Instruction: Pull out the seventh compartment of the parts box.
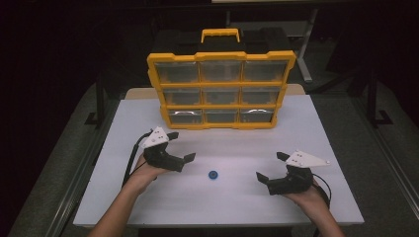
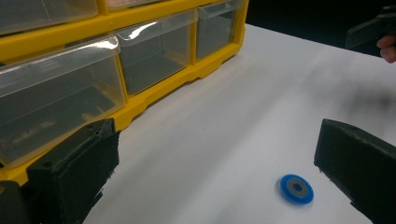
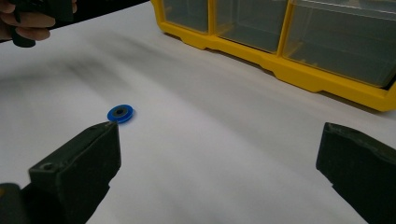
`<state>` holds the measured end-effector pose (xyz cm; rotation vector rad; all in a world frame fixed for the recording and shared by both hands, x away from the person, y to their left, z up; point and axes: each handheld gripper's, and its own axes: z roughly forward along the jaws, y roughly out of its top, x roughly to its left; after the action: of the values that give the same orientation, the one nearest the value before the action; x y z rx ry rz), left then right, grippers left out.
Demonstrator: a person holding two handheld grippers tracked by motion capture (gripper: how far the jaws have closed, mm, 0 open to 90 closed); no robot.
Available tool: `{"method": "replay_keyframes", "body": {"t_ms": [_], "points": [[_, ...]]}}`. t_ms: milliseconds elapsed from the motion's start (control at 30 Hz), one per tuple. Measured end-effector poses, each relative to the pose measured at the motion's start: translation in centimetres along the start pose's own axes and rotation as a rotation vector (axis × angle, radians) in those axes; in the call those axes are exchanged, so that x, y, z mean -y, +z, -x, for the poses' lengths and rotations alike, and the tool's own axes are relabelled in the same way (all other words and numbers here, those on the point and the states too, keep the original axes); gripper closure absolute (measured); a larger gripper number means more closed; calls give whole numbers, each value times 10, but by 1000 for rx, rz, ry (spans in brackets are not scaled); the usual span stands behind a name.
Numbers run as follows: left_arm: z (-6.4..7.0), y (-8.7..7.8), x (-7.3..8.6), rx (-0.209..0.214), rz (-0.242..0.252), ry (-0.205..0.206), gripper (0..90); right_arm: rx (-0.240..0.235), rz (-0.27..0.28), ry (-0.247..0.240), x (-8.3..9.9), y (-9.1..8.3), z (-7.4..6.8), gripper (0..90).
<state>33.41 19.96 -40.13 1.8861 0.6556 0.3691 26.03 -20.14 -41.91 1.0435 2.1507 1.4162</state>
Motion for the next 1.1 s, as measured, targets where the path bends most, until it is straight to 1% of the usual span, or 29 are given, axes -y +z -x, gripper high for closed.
{"method": "replay_keyframes", "body": {"t_ms": [333, 400, 600, 900, 1100], "points": [[1, 7, -3, 9, 0, 2, 0, -1, 0, 2, 0, 0, 0, 0], [1, 8, -3, 9, 3, -7, 0, -1, 0, 1, 0, 0, 0, 0], [-1, 10, -3, 9, 1, -9, 0, -2, 0, 1, 0, 0, 0, 0], [-2, 16, -8, 15, -4, 4, 0, -2, -1, 0, 0, 0, 1, 0], [-2, 22, -10, 21, -2, 5, 0, -1, 3, 2, 0, -1, 1, 0]]}}
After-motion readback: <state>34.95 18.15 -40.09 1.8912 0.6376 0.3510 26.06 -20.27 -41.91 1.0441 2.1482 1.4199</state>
